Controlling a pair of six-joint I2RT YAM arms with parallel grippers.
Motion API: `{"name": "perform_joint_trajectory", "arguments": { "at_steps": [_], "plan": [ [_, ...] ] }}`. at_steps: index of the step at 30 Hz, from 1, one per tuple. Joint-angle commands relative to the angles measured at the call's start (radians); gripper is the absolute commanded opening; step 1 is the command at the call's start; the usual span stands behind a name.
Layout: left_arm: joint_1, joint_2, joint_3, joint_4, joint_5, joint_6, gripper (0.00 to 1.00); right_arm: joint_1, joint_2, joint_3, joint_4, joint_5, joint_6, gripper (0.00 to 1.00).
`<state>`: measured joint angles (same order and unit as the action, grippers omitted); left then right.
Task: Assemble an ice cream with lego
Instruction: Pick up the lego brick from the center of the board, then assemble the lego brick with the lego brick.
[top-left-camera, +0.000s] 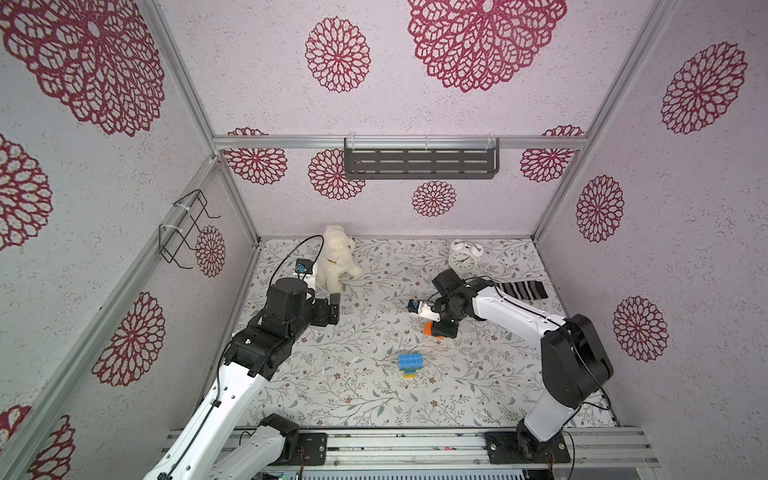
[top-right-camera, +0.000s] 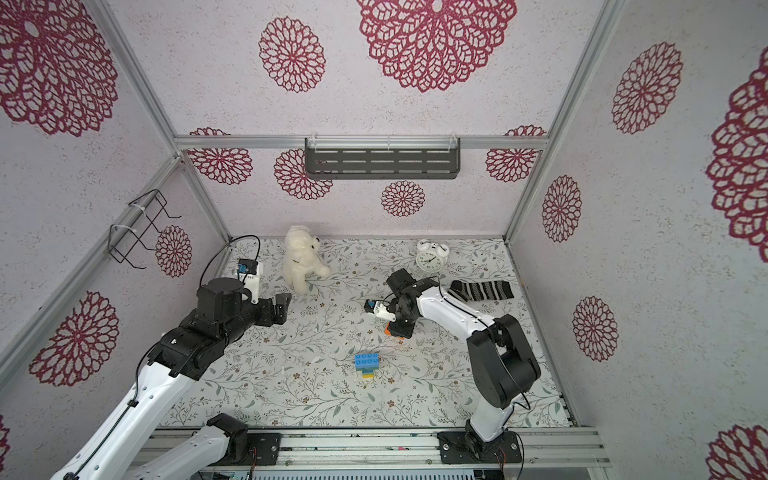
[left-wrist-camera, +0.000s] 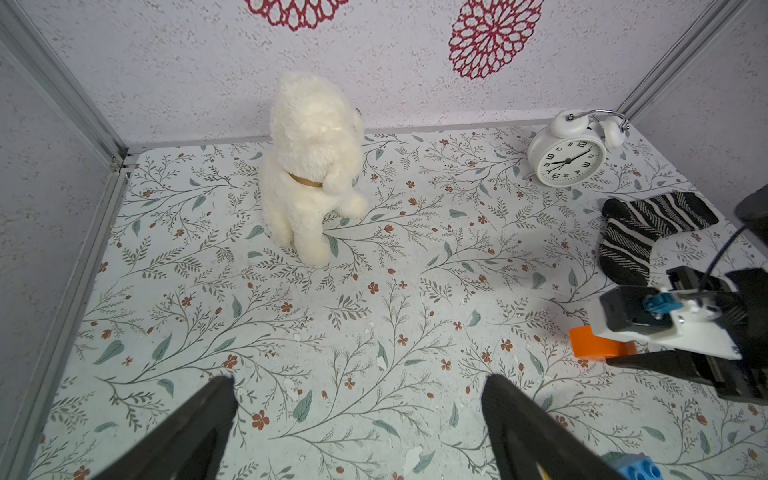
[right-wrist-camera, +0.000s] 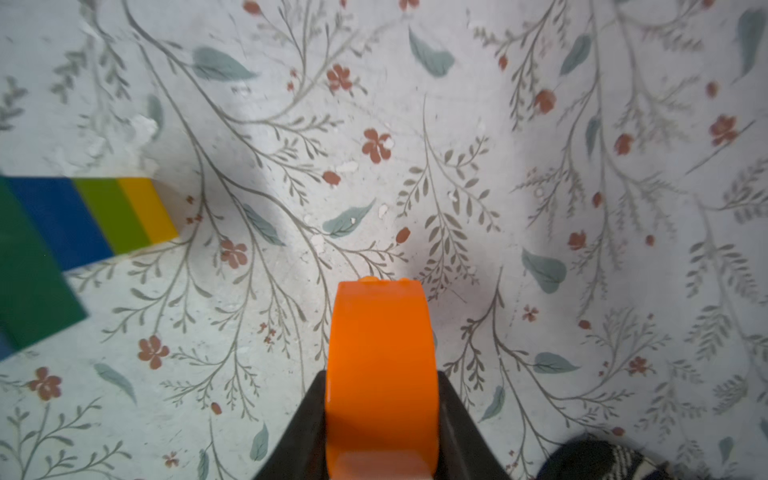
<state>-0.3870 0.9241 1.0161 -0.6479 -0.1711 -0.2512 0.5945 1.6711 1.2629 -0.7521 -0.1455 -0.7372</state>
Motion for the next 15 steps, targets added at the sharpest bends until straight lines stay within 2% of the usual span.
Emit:
{"name": "perform_joint_trajectory", "arguments": {
  "at_steps": [1,8,15],
  "plan": [
    [0.01,0.008,0.005,0.01,0.002,0.006,0.97,0.029,-0.062,0.056,-0.12,-0.086,-0.055,0.16],
    [0.016,0.017,0.018,-0.007,-0.008,0.0,0.97,0.1,-0.076,0.147,-0.275,-0.089,-0.099,0.17],
    [0.022,0.019,0.019,-0.012,-0.008,-0.004,0.97,0.172,-0.092,0.165,-0.322,-0.07,-0.109,0.18]
  ]
}}
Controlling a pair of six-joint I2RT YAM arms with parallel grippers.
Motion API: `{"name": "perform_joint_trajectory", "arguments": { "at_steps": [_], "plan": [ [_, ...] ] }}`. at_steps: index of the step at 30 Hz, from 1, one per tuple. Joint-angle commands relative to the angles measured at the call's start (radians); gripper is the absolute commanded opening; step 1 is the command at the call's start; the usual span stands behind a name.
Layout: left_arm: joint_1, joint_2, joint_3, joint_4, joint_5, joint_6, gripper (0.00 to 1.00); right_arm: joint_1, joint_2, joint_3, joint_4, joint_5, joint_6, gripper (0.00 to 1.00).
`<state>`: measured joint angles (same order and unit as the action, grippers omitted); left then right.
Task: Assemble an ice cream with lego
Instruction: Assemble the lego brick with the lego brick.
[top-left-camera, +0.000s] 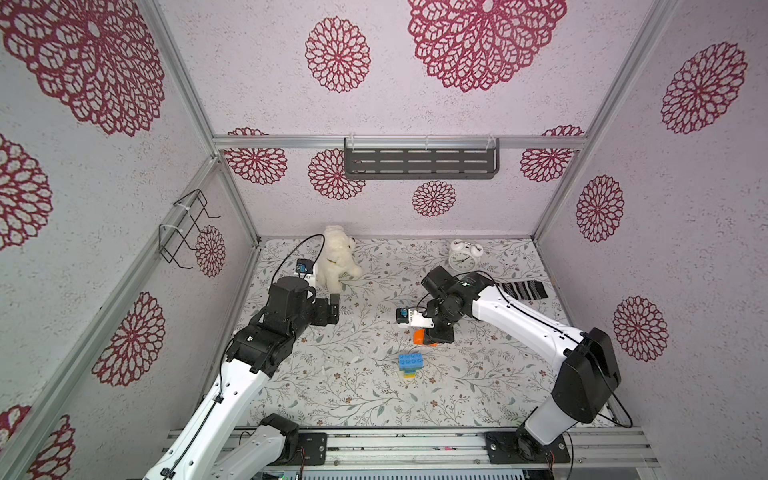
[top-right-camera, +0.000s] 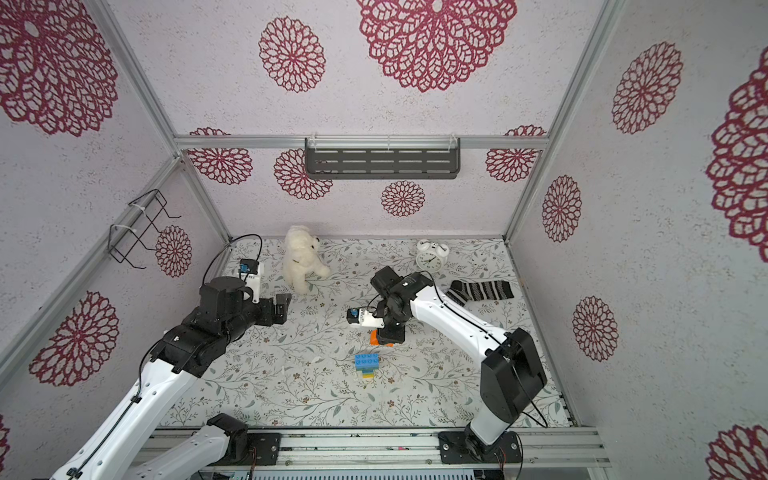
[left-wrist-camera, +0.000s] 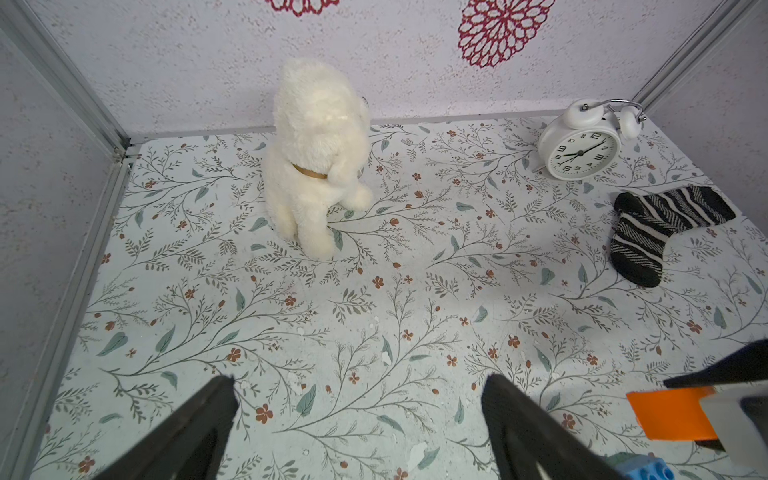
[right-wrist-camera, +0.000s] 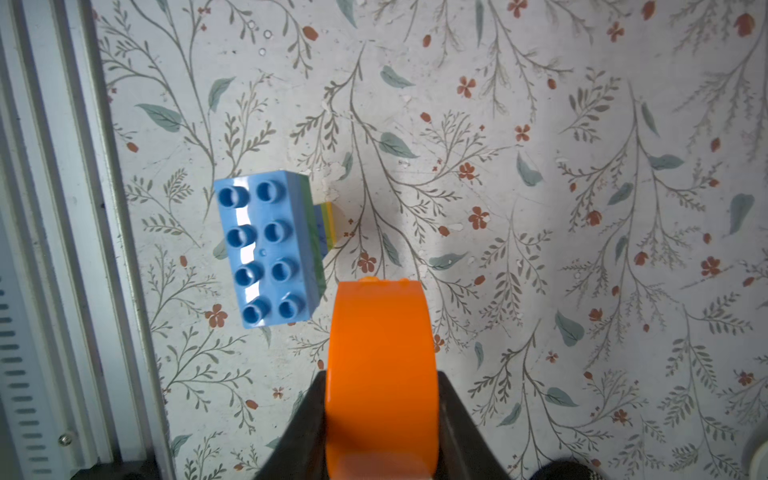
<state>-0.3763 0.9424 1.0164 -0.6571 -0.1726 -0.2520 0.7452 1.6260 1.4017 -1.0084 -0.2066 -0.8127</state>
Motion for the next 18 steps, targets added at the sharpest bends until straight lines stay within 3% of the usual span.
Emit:
{"name": "perform_joint_trajectory", "arguments": {
  "at_steps": [1,18],
  "plan": [
    [0.012,0.001,0.019,-0.003,-0.005,-0.004,0.97,0.029,-0.046,0.028,-0.068,-0.009,-0.036,0.17],
    [0.016,0.003,0.017,-0.003,-0.008,-0.003,0.97,0.141,0.046,0.135,-0.115,0.039,-0.062,0.17]
  ]
}}
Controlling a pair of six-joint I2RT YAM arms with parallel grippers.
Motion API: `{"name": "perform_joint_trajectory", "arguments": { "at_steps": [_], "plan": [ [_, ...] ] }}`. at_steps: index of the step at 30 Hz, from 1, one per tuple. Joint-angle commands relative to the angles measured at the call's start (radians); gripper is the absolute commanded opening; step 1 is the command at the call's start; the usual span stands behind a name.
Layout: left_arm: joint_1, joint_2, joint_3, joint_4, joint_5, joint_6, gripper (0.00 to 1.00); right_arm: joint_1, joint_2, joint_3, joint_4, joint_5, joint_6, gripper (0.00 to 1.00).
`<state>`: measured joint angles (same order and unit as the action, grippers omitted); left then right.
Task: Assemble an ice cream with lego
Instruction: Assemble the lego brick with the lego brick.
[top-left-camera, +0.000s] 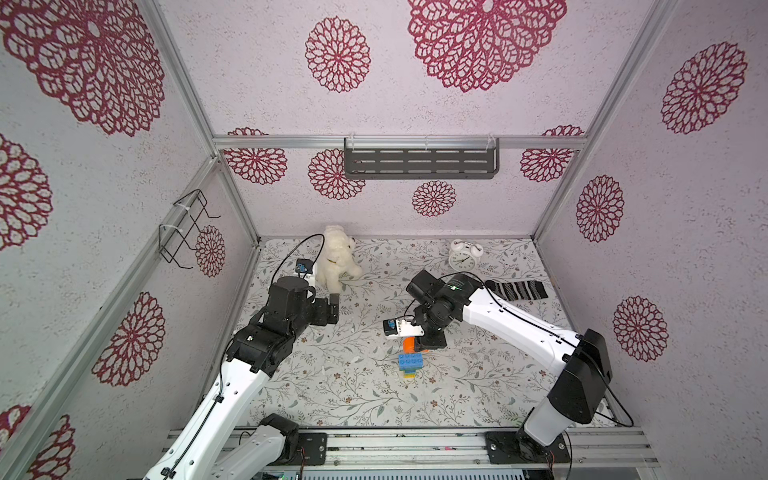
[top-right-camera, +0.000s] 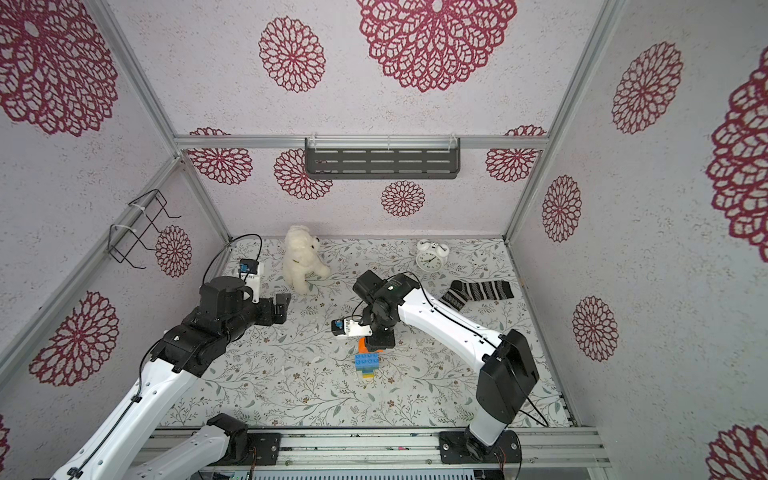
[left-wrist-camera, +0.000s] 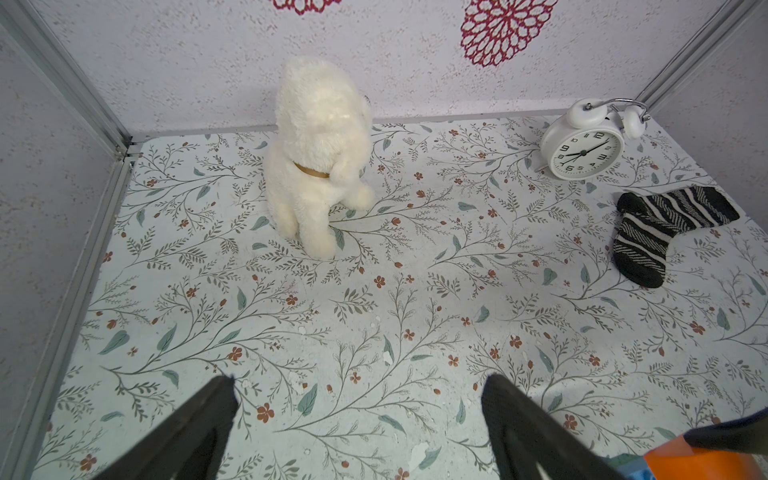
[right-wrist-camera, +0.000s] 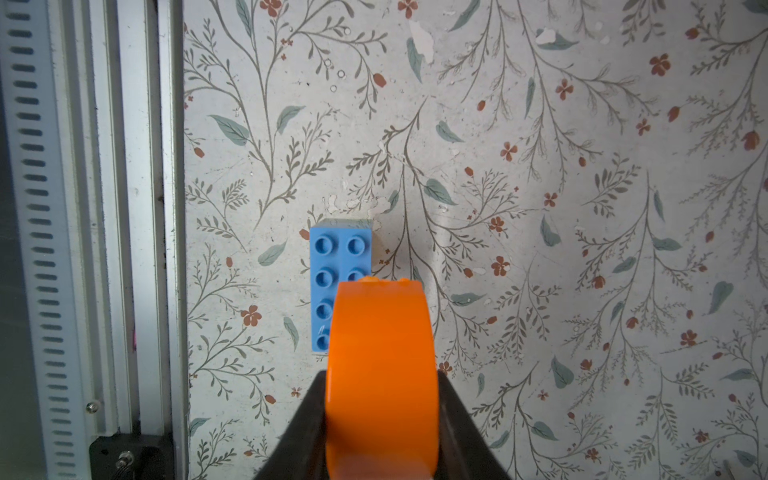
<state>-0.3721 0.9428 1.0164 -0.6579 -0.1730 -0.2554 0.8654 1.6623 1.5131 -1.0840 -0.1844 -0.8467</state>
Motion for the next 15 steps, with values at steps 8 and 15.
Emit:
{"name": "perform_joint_trajectory", "arguments": {
  "at_steps": [8,15],
  "plan": [
    [0.016,0.003,0.016,-0.003,-0.013,0.001,0.97,0.051,0.021,0.013,-0.032,0.049,-0.015,0.18],
    [0.019,0.007,0.014,-0.002,-0.013,0.002,0.97,0.065,0.021,-0.005,-0.016,0.061,0.011,0.18]
  ]
}}
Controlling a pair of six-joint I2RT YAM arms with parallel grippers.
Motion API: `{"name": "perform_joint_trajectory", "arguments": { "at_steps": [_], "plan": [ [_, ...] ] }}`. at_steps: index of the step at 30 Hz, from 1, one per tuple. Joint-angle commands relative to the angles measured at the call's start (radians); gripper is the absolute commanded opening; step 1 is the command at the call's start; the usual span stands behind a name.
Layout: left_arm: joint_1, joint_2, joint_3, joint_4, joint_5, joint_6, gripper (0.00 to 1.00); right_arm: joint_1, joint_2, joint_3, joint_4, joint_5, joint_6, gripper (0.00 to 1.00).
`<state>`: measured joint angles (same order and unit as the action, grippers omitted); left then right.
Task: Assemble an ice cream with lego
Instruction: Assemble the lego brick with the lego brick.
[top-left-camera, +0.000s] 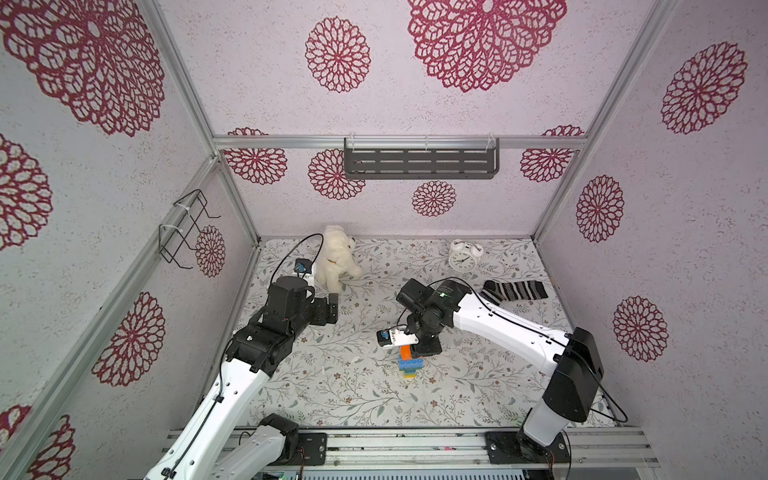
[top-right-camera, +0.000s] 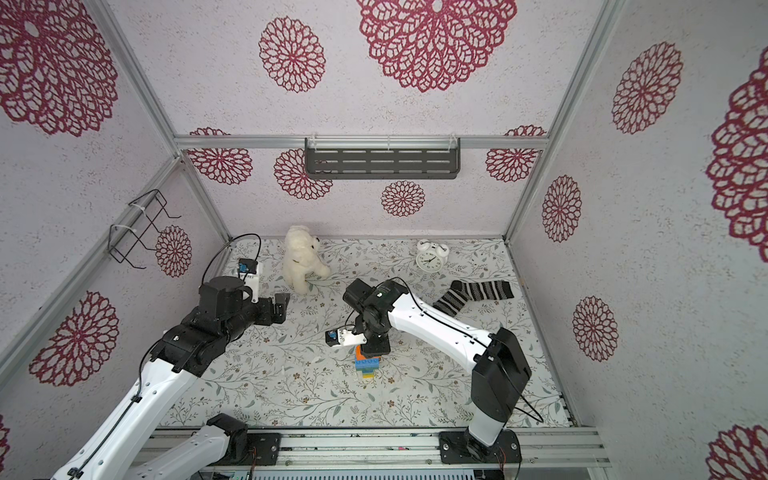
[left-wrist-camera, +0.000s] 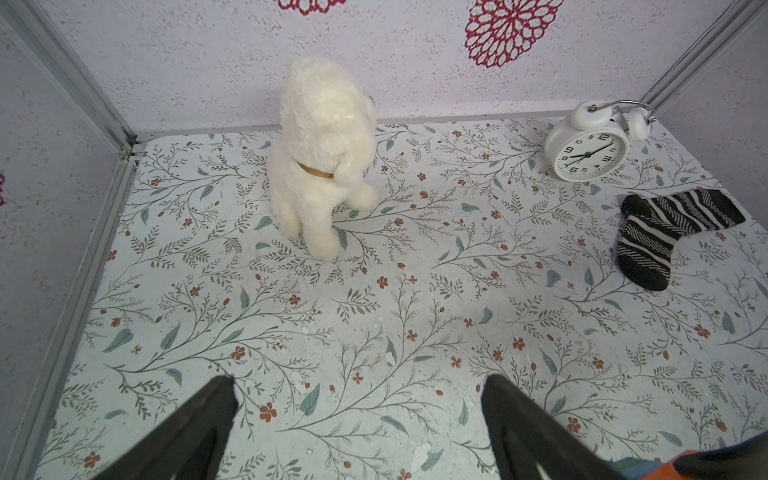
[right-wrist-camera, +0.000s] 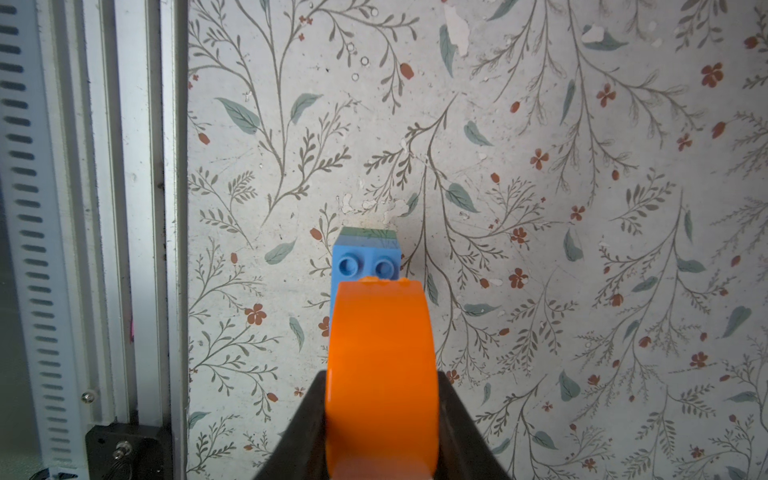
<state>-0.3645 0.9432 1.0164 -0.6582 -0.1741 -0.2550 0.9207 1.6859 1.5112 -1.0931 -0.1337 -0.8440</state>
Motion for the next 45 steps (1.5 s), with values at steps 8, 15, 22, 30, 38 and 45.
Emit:
{"name": "perform_joint_trajectory", "arguments": {
  "at_steps": [8,15,22,30,38,45],
  "plan": [
    [0.013,0.011,0.014,-0.001,-0.011,0.004,0.97,0.026,-0.001,-0.015,0.004,0.023,0.046,0.18],
    [0.014,0.011,0.014,-0.002,-0.008,0.003,0.97,0.037,0.006,-0.017,0.004,0.035,0.08,0.18],
    [0.014,0.009,0.014,-0.002,-0.006,0.003,0.97,0.045,0.006,-0.032,0.004,0.042,0.108,0.18],
    [0.015,0.009,0.014,-0.003,-0.005,0.003,0.97,0.05,0.007,-0.036,0.004,0.052,0.134,0.19],
    [0.016,0.008,0.013,-0.001,-0.004,0.003,0.97,0.056,0.022,-0.015,-0.002,0.06,0.145,0.19],
    [0.016,0.006,0.013,-0.001,0.0,0.005,0.97,0.066,0.027,0.019,-0.023,0.073,0.153,0.19]
  ]
}}
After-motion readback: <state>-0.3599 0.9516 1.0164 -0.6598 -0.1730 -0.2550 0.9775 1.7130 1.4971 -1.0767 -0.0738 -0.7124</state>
